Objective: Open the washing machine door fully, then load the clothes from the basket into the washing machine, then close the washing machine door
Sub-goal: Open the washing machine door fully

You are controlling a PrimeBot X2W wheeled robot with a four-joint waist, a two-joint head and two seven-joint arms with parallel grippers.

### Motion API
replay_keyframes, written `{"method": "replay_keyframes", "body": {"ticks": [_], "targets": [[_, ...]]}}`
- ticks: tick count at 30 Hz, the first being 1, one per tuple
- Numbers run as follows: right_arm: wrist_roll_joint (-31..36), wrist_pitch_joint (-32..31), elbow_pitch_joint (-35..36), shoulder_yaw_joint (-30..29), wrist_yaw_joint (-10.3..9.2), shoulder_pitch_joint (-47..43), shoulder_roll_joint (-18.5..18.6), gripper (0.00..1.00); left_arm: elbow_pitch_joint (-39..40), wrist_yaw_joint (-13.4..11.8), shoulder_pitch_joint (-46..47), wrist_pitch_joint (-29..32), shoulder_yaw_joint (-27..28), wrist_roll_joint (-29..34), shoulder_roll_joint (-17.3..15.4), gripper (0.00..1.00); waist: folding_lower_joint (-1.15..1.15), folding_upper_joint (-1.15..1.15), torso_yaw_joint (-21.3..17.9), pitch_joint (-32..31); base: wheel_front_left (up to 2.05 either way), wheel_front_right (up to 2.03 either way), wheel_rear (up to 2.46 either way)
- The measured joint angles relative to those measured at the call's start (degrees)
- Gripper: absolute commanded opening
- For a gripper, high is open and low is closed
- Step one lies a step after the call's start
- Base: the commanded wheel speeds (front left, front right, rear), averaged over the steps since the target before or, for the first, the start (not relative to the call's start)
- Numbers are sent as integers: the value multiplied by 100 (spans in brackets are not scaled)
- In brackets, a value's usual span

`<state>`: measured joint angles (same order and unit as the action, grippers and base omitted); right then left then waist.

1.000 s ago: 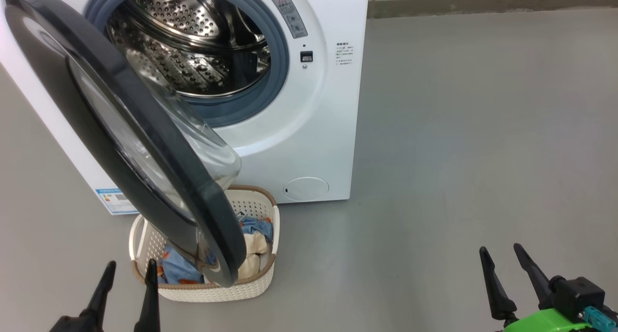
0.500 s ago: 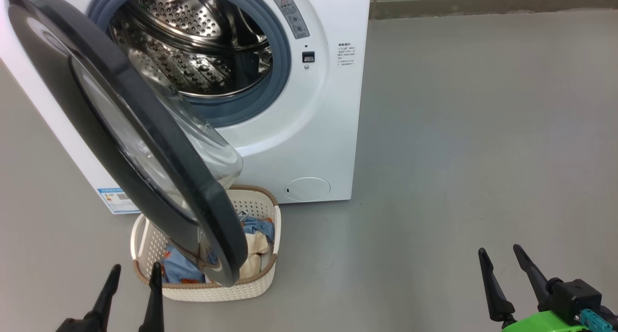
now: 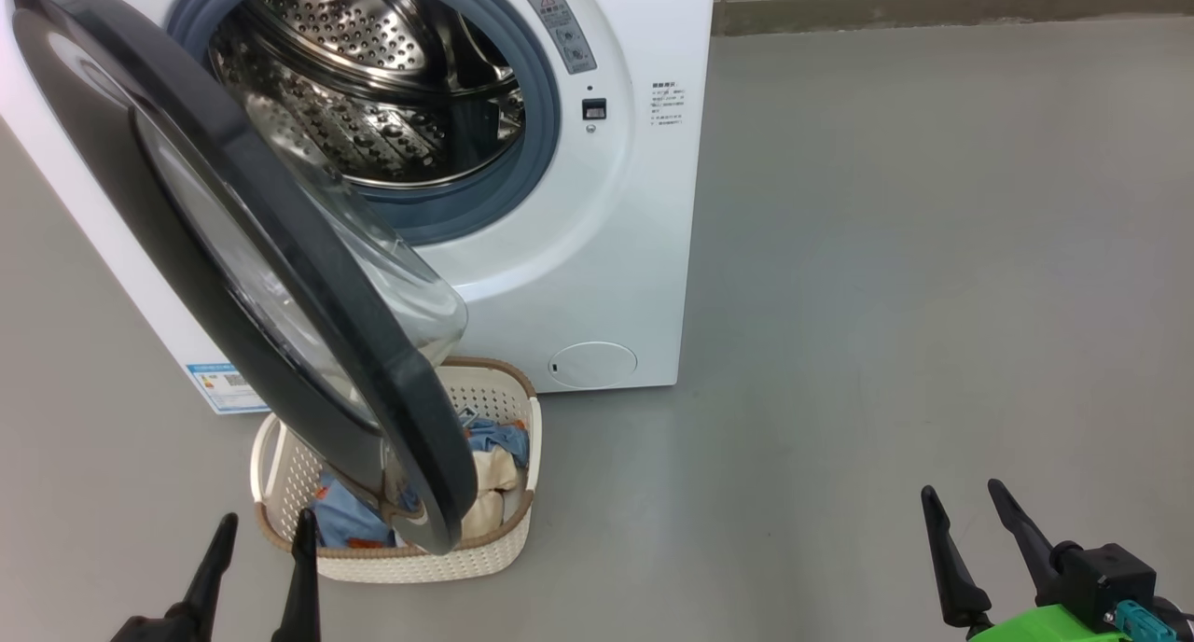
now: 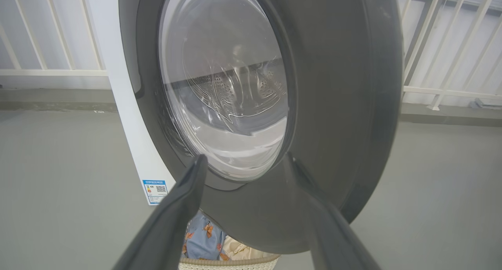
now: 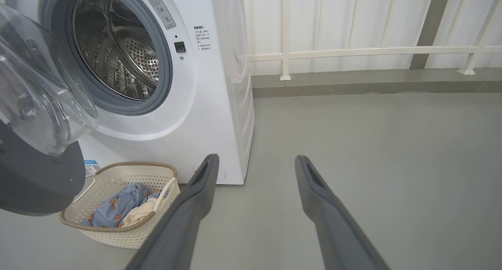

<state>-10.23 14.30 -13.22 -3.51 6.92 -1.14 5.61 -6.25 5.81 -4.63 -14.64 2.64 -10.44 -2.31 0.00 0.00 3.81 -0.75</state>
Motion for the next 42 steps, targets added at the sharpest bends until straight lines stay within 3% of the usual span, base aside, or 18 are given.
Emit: {"method": "replay_keyframes", "body": {"ticks": [6,7,8,14,24,30,36,42], "targets": [[0,0,-70,-9,0,3,1,100,-2,-1,0,0,-27,-49,0,100,0,0,1,-3,0,0,0],[0,0,-78,-11,0,5,1,100,-13,-1,0,0,-31,-59,0,42,0,0,-1,-3,0,0,0],[0,0,-92,-11,0,10,1,100,-25,-2,0,0,-35,-62,0,0,0,0,-5,-4,0,0,0],[-1,0,-134,-29,0,37,0,100,310,-59,13,1,11,-88,1,0,0,0,10,0,0,0,0],[-41,0,-198,-44,0,97,-36,100,2346,32,1081,-7,144,137,8,0,0,0,24,-6,0,0,0],[-52,0,-208,-38,0,158,-46,100,3096,152,1875,-26,-1034,169,0,0,0,0,-8,-12,0,0,0],[-71,0,-241,47,0,194,-67,100,2820,153,2134,-26,-2503,-134,-4,0,0,0,-79,-26,0,0,0],[-98,0,-256,99,0,240,-64,100,2287,153,2151,-25,-3361,-434,-19,0,0,0,-160,-8,0,0,0]]}}
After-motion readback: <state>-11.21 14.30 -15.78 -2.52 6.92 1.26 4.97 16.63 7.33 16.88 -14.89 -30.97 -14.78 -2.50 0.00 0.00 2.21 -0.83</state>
